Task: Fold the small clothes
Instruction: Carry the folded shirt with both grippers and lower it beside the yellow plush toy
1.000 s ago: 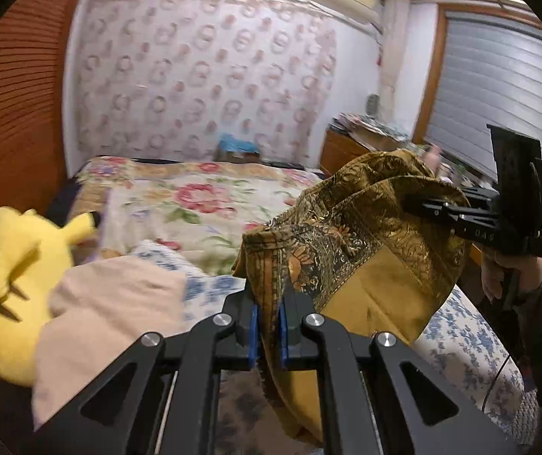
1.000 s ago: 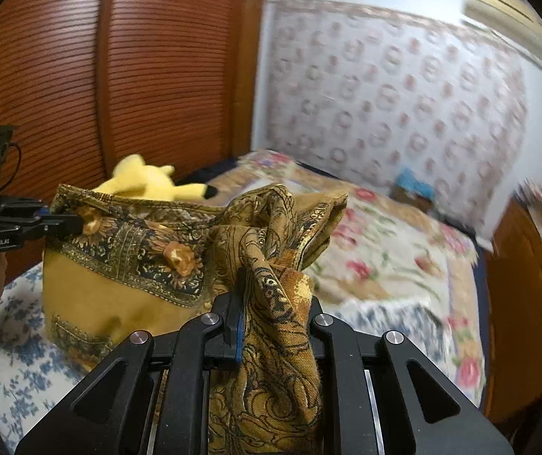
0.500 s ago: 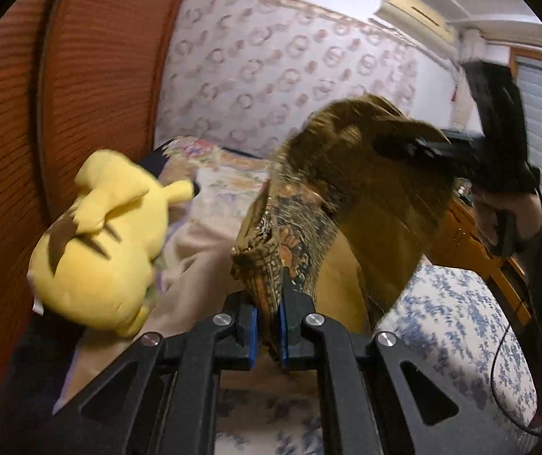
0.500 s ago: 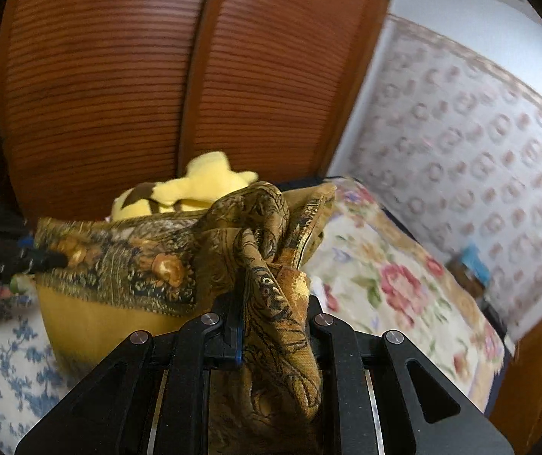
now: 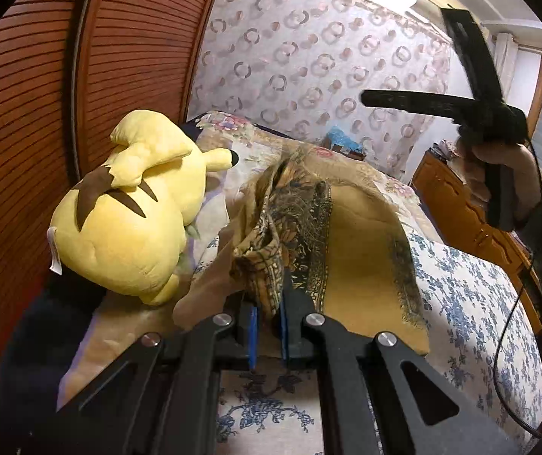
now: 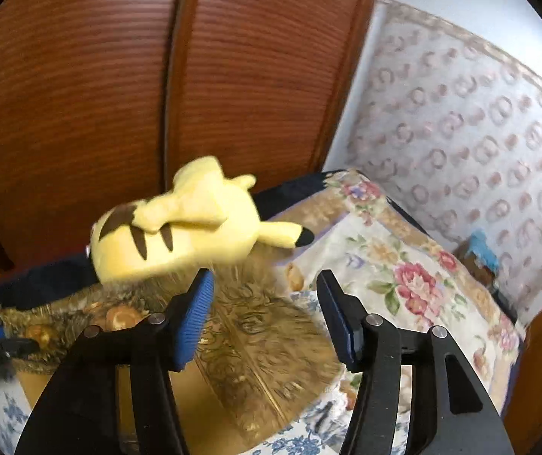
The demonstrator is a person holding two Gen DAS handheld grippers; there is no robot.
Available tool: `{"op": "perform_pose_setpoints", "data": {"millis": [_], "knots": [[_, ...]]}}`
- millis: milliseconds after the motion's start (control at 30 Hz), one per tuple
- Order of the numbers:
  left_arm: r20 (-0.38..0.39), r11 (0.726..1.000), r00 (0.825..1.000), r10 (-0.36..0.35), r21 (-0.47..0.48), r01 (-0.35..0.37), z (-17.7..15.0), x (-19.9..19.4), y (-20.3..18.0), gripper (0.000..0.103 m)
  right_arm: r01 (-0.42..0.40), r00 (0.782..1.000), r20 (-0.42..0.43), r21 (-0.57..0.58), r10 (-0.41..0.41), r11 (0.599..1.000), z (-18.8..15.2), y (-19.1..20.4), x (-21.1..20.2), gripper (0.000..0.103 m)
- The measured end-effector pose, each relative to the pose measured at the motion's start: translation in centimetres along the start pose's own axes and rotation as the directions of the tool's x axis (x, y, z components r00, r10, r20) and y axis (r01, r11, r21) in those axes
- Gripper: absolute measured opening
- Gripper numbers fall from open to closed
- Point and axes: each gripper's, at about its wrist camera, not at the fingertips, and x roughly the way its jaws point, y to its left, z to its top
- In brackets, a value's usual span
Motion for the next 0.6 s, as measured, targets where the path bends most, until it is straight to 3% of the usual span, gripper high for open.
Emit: {"op": "perform_pose_setpoints", "data": {"millis": [300, 600], "knots": [[0.002, 0.995, 0.997, 0.076, 0.066, -0.076, 0.2, -1.0, -1.1, 0.013, -0.019, 0.997, -0.075, 0.107, 0.027, 0.994, -5.5, 0.9, -0.5, 0.058], [0.068, 0.987, 0.995, 0.077, 0.134, -0.086, 0.4, -4.5, -3.7, 0.049, 0.000, 1.000, -0.021, 0.218, 0.005, 0.976, -10.2, 2.4, -6.1, 0.058]]}}
